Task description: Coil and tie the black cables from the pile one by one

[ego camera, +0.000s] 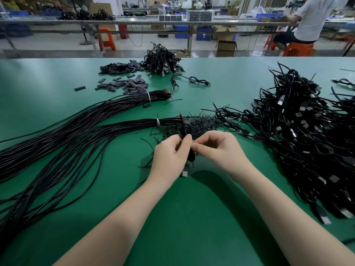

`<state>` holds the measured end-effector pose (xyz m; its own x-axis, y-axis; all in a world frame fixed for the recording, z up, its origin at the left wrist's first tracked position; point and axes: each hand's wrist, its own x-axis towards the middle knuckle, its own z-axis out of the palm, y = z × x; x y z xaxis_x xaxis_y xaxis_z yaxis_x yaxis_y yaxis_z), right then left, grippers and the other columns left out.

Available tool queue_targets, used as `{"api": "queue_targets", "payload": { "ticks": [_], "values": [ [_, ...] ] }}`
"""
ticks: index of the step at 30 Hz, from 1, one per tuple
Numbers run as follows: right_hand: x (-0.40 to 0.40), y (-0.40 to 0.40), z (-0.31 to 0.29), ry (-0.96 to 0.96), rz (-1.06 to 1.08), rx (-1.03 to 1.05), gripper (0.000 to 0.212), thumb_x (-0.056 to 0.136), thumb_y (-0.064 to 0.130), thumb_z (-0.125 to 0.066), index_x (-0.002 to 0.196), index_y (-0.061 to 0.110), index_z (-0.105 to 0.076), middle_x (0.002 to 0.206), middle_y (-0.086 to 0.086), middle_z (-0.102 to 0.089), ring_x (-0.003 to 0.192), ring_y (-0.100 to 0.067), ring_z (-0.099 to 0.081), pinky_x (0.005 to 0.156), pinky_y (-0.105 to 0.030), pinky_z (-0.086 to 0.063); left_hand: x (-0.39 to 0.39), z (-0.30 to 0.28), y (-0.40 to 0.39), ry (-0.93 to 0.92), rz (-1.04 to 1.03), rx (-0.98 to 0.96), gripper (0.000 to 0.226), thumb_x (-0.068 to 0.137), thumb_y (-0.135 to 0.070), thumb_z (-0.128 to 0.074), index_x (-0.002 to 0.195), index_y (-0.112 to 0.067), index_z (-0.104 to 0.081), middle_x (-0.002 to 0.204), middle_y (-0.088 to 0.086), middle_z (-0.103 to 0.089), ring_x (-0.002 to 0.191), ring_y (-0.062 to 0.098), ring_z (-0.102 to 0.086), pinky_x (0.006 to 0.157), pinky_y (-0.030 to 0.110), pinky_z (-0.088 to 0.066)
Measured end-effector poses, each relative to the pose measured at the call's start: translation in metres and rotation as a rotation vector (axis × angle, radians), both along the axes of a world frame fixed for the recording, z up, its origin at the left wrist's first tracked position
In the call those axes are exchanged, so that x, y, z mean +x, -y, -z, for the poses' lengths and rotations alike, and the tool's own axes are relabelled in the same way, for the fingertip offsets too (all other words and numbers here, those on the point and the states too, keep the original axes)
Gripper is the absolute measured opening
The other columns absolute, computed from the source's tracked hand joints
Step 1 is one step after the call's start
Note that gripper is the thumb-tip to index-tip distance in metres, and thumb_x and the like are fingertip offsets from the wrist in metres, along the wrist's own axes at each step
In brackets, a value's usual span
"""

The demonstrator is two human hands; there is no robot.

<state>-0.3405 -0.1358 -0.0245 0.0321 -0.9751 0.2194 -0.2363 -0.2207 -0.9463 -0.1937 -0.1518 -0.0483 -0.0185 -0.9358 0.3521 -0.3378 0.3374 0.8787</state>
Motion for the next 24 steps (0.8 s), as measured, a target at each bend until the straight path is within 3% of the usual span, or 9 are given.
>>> {"api": "queue_targets", "payload": {
  "ticks": [4, 8, 13, 18, 21, 24],
  "values": [
    [0.0, 0.001, 0.001, 0.024, 0.009, 0.006, 0.01, 0.081, 0.007, -0.075, 0.074, 0.007, -0.069, 0.066, -0.004, -0.065, 0.061, -0.012, -0.05, 0.06, -0.025, -0.041, 0.001, 0.001, 0.0, -0.058, 0.025, -0.002, 0.038, 0.095, -0.034, -0.058, 0.064, -0.011, -0.056, 0.046, -0.01, -0.044, 0.046, 0.004, -0.035, 0.045, 0.018, -0.028],
    [0.001, 0.001, 0.0, -0.023, -0.005, -0.055, 0.011, 0.082, 0.007, -0.074, 0.073, 0.006, -0.068, 0.06, 0.004, -0.065, 0.054, -0.006, -0.05, 0.056, -0.018, -0.04, 0.001, -0.001, -0.001, -0.145, 0.092, 0.063, 0.042, 0.09, -0.043, -0.056, 0.07, -0.005, -0.061, 0.062, 0.012, -0.064, 0.056, 0.027, -0.059, 0.056, 0.036, -0.047],
    [-0.004, 0.001, -0.005, -0.179, 0.029, -0.171, 0.008, 0.08, 0.008, -0.077, 0.076, 0.013, -0.072, 0.07, -0.004, -0.069, 0.06, -0.007, -0.056, 0.061, -0.019, -0.045, 0.001, -0.005, -0.001, -0.438, 0.237, 0.29, 0.034, 0.094, -0.027, -0.062, 0.062, -0.023, -0.071, 0.061, -0.002, -0.066, 0.053, 0.013, -0.062, 0.056, 0.022, -0.051],
    [-0.006, 0.0, -0.01, -0.439, 0.042, -0.483, 0.008, 0.079, 0.003, -0.077, 0.083, 0.009, -0.076, 0.074, -0.003, -0.065, 0.069, -0.011, -0.057, 0.067, -0.019, -0.046, 0.003, -0.012, -0.004, -0.588, 0.318, 0.476, 0.023, 0.08, -0.039, -0.067, 0.071, -0.018, -0.069, 0.063, -0.001, -0.065, 0.053, 0.01, -0.061, 0.049, 0.02, -0.048],
    [-0.006, 0.0, -0.012, -0.388, 0.027, -0.508, 0.012, 0.079, 0.002, -0.077, 0.086, 0.012, -0.078, 0.073, -0.002, -0.064, 0.068, -0.009, -0.057, 0.066, -0.016, -0.044, 0.004, -0.014, -0.005, -0.739, 0.363, 0.608, 0.025, 0.076, -0.037, -0.069, 0.08, -0.014, -0.062, 0.062, -0.001, -0.064, 0.051, 0.009, -0.059, 0.047, 0.02, -0.048],
    [-0.006, 0.0, -0.015, -0.202, -0.039, -0.373, 0.02, 0.079, 0.001, -0.076, 0.087, 0.018, -0.076, 0.074, -0.001, -0.064, 0.068, -0.006, -0.057, 0.067, -0.016, -0.043, 0.003, -0.015, -0.007, -0.859, 0.394, 0.703, 0.02, 0.072, -0.036, -0.071, 0.074, -0.016, -0.066, 0.061, 0.0, -0.062, 0.048, 0.009, -0.057, 0.045, 0.019, -0.049]
  ]
}}
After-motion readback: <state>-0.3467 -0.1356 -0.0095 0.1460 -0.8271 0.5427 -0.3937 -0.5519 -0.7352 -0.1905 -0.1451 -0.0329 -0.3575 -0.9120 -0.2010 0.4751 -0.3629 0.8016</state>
